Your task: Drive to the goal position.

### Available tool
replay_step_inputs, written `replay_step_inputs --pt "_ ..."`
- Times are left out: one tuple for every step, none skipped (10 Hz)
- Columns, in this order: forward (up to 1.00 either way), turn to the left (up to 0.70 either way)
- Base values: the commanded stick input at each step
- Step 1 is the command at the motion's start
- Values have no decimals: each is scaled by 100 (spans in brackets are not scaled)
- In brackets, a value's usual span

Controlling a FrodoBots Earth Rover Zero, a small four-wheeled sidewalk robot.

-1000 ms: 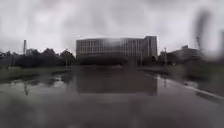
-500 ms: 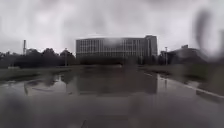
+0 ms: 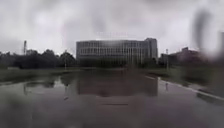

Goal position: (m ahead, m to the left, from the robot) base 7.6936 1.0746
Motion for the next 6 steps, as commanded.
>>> replay_step_inputs --pt "70 0" --pt "70 0" --pt "70 0" --pt "70 0" --pt "70 0" --pt "70 0"
